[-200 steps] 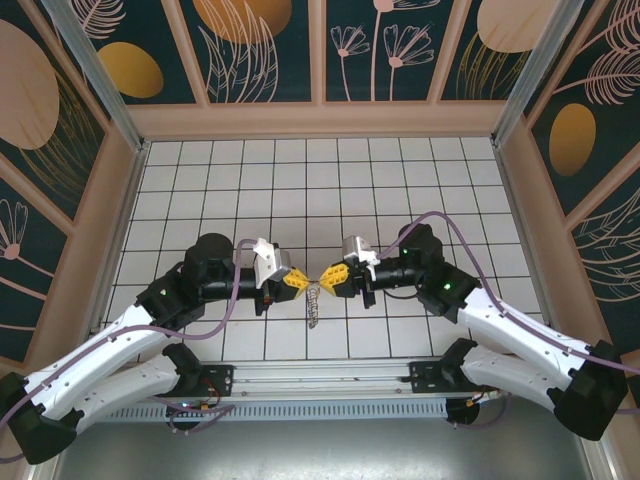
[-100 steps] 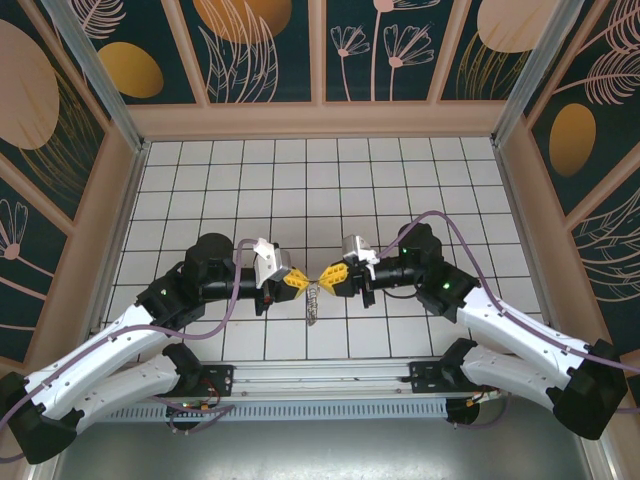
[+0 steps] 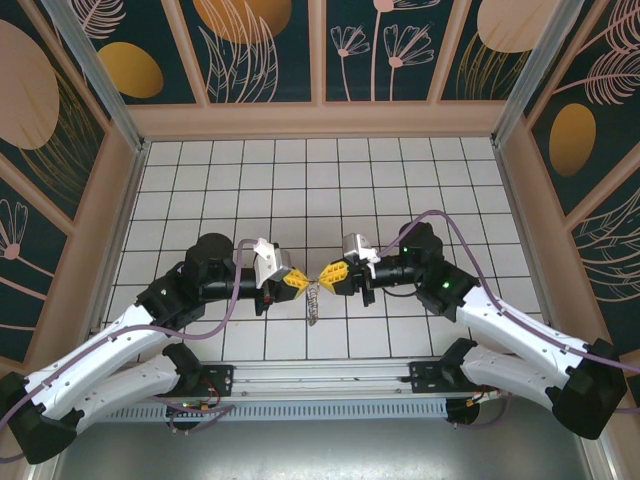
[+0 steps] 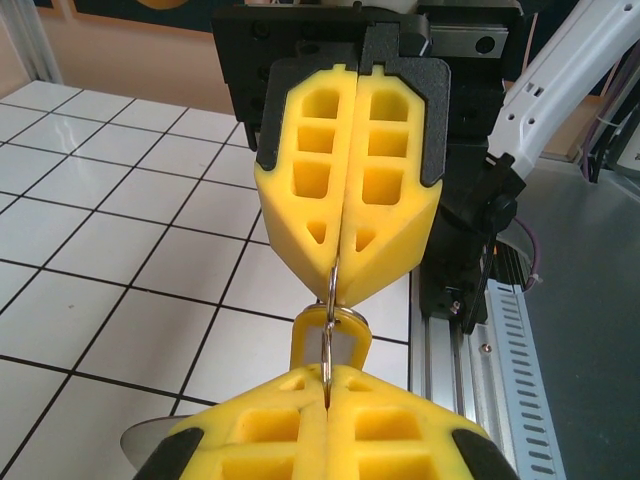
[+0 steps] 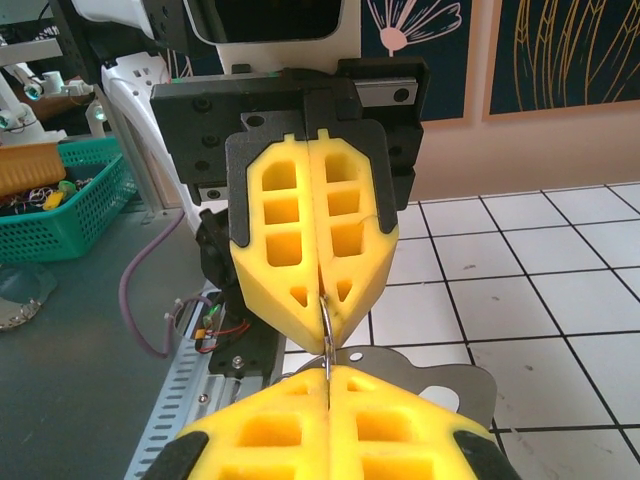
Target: Put the keys on the keyring
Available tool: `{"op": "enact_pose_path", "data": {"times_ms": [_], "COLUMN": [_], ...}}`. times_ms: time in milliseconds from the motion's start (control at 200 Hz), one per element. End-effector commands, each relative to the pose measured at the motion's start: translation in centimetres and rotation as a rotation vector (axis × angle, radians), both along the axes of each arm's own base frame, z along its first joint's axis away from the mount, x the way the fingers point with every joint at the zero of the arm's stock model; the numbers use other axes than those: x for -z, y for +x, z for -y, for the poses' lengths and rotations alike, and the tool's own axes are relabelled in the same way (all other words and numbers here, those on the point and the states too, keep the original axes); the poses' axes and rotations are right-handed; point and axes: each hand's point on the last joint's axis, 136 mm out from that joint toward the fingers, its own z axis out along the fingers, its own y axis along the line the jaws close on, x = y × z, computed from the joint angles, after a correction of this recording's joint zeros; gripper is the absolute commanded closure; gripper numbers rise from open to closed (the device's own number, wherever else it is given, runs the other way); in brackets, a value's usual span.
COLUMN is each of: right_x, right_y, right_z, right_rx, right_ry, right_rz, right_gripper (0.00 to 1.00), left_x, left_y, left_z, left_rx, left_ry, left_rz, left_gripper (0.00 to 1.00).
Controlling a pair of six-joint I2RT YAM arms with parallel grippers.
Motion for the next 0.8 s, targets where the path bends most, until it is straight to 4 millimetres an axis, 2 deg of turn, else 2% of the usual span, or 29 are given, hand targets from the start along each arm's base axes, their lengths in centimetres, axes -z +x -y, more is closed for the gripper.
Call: {"op": "enact_pose_path", "data": {"times_ms": [0,796], "right_x": [-0.36,-0.12], "right_y": [-0.58,-0.92], "right_z": [-0.19,-0.76], "right_rx": [-0.034,-0.071], "right_ry": [0.017,0.002], "right_rz": [0.004,-0.003], "right_gripper": [1.00,1.00], "left_x": [-1.73,-1.93], "left_y": [-0.17,-0.23], "left_z": [0.14,0.12], "left_rx": [0.017,0.019], "left_ry": [-0.032,-0.036], "left_rz": [0.047,0.053], "left_gripper": [1.00,1.00]}}
